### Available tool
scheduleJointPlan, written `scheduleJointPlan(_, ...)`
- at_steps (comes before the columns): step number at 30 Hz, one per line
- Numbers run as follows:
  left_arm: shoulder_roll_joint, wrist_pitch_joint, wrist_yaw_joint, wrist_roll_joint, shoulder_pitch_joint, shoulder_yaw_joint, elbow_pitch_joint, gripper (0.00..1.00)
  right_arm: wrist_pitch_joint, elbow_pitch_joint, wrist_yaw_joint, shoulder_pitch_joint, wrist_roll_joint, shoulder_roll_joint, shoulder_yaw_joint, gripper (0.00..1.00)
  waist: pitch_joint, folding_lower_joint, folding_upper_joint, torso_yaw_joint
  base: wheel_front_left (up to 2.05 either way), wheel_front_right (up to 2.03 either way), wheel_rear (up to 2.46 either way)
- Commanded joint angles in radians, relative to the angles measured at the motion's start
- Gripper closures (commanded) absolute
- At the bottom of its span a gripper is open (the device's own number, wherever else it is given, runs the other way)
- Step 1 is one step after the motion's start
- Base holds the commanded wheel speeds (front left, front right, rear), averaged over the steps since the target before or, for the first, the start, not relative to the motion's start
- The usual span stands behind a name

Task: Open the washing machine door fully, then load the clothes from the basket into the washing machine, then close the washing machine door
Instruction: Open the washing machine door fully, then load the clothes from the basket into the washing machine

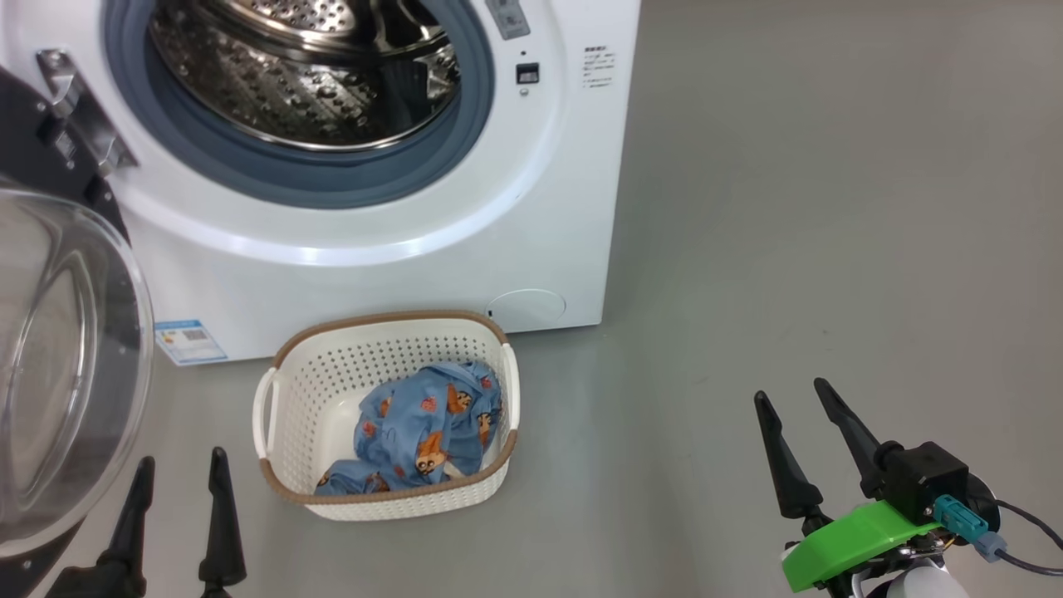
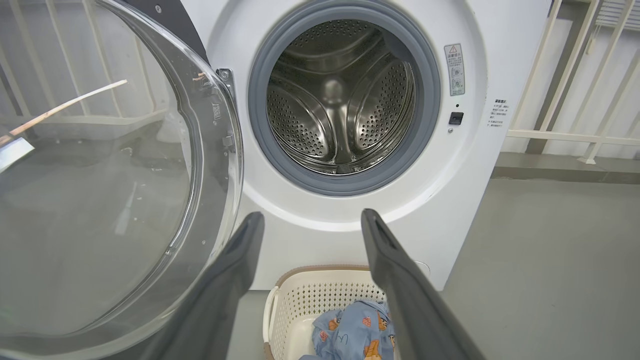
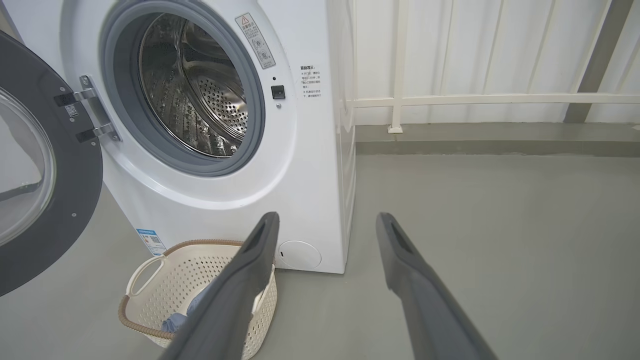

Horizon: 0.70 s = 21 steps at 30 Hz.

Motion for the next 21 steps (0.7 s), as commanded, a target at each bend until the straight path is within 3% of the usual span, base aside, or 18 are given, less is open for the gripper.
scheduleJointPlan(1,0.018,-0.005,0.006,0.002,-0.004,0.029,-0.022,0.0,-0.009,-0.03,0.006,-0.001,-0.015,0.003,0.023,0.0,-0.008,0.0,0.0,-0.008,0.0,0.0,0.0)
scheduleJointPlan(21,0.018,-0.005,-0.014,0.004,0.007,0.03,0.018,0.0,-0.009,-0.061,0.006,0.025,-0.042,0.014,0.002,0.0,-0.034,0.0,0.0,-0.009,0.0,0.0,0.0)
